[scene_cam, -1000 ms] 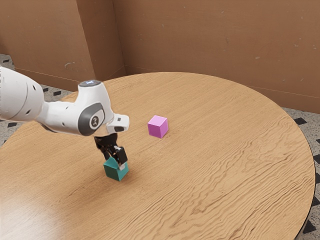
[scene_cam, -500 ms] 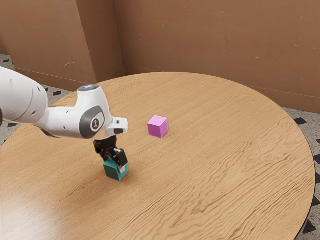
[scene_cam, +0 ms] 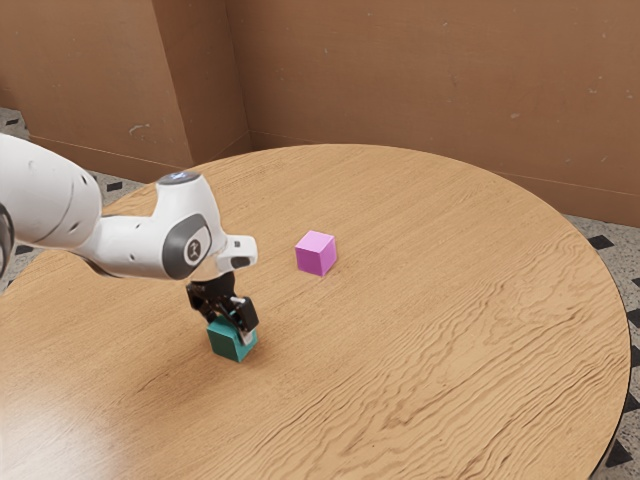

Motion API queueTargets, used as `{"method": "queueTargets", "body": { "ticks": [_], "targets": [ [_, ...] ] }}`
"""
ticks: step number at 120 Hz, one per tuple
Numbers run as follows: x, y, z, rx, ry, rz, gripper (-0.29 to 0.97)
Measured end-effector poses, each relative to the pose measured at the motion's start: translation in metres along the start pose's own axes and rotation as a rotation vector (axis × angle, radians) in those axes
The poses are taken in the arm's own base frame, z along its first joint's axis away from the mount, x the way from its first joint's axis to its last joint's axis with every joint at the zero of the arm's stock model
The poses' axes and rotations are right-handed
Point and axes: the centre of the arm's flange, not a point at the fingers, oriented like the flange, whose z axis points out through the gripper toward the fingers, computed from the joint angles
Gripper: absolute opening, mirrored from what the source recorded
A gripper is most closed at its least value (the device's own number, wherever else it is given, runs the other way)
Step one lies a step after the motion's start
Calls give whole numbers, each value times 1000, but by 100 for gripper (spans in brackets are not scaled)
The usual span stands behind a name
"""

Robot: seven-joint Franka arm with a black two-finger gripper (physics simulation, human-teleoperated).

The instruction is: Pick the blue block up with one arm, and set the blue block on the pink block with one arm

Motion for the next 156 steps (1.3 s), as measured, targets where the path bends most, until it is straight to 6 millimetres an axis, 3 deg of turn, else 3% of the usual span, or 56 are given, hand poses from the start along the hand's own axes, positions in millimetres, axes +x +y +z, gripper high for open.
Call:
{"method": "queueTargets", "body": {
  "ticks": [58,86,102,126,144,156],
  "targets": [
    [1,4,-2,5,2,-27,65],
    [1,6,-3,7,4,-33,45],
    [1,6,-4,9,6,-38,40],
    [4,7,-20,10,35,-45,35],
    [42,13,-52,25,116,-28,35],
    [94,23,-84,40,162,-5,36]
  ]
}}
